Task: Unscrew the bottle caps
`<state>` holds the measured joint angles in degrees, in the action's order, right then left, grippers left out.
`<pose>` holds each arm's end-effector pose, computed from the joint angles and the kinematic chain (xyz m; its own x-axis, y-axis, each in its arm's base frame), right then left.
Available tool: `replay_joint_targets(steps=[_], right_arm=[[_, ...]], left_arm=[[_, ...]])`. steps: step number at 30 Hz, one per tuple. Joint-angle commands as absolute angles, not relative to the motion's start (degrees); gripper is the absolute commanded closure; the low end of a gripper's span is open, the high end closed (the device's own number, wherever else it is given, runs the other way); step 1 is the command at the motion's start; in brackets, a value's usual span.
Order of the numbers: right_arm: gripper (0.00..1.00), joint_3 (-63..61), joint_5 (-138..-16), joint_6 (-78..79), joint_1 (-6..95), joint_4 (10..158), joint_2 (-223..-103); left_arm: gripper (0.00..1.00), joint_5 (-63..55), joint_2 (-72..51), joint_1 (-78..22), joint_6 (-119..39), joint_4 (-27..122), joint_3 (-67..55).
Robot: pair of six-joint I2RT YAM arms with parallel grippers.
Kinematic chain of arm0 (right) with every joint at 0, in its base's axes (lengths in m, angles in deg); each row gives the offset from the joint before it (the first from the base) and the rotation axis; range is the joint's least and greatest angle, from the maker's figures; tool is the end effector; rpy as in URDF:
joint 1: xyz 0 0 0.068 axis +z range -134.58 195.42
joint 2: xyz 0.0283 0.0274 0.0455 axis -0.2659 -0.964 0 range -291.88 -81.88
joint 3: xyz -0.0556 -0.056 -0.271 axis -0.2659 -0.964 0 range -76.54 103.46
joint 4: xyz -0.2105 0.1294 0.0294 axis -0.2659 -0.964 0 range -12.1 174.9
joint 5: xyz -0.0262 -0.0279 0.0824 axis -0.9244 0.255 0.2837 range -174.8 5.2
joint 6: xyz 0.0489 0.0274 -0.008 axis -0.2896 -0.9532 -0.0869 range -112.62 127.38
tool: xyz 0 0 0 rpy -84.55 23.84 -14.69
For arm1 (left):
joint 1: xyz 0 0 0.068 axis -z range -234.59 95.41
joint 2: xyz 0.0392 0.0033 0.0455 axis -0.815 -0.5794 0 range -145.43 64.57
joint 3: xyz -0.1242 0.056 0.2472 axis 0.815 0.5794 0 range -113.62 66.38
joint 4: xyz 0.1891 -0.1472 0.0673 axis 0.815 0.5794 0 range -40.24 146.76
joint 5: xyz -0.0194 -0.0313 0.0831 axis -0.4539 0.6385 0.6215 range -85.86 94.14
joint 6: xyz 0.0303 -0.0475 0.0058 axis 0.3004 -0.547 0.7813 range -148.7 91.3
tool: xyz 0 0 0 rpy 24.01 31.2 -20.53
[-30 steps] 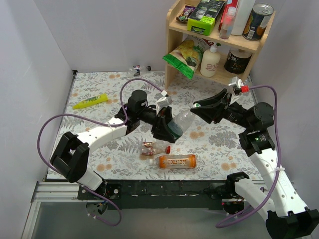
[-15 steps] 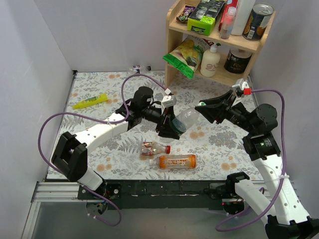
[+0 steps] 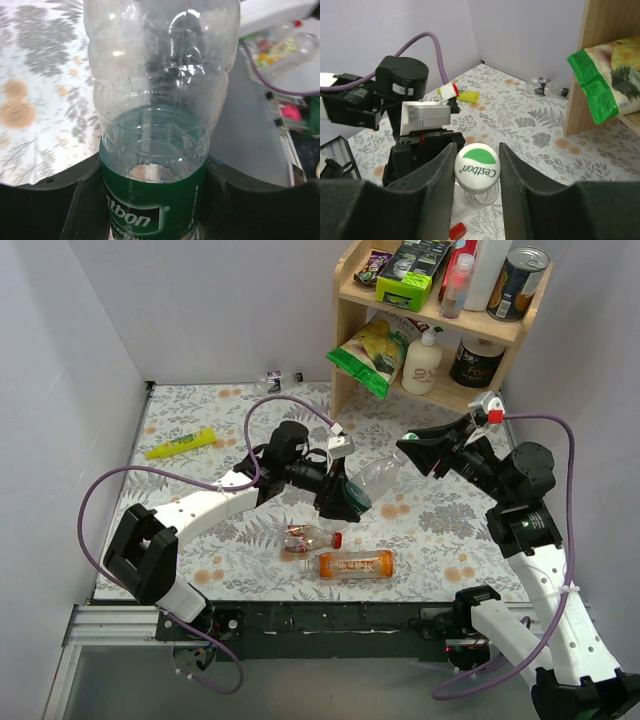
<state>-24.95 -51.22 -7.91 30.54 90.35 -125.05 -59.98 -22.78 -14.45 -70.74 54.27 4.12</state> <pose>0.1337 0.0588 0.4197 0.0291 0.2356 -0.9714 -0.7707 0.6241 0.1283 0.2230 -0.2347 0.2980 -0.8693 0.3507 -0.3483 0.4004 0.0865 -0.9122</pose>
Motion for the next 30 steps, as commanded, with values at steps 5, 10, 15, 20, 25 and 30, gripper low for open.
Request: replay_joint_targets(steps=[5, 10, 15, 20, 25, 30], right_arm=[[0.68, -20.56, -74.57, -10.28, 30.36, 80.38, -127.49], [0.69, -22.29, -94.35, -9.50, 30.54, 73.30, -128.19], [0.71, -30.12, -98.33, -11.86, 32.29, 76.00, -132.83], [0.71, -36.97, -102.99, -13.97, 35.89, 83.13, -138.91], [0.71, -42.00, -107.91, -16.69, 39.76, 90.95, -145.59], [0.69, -42.36, -111.43, -18.63, 39.59, 91.85, -153.31]], left_arm=[[0.48, -32.18, -19.11, -16.96, -76.41, 52.23, 5.55], [0.46, -20.14, -13.67, -20.92, -80.29, 47.48, 9.42], [0.45, -16.17, -9.62, -21.01, -77.75, 46.33, 10.65], [0.45, -15.55, -9.09, -21.01, -76.95, 46.33, 10.83], [0.45, -16.16, -8.82, -21.01, -77.04, 46.16, 10.83], [0.45, -15.82, -8.47, -20.93, -76.78, 46.33, 10.74]])
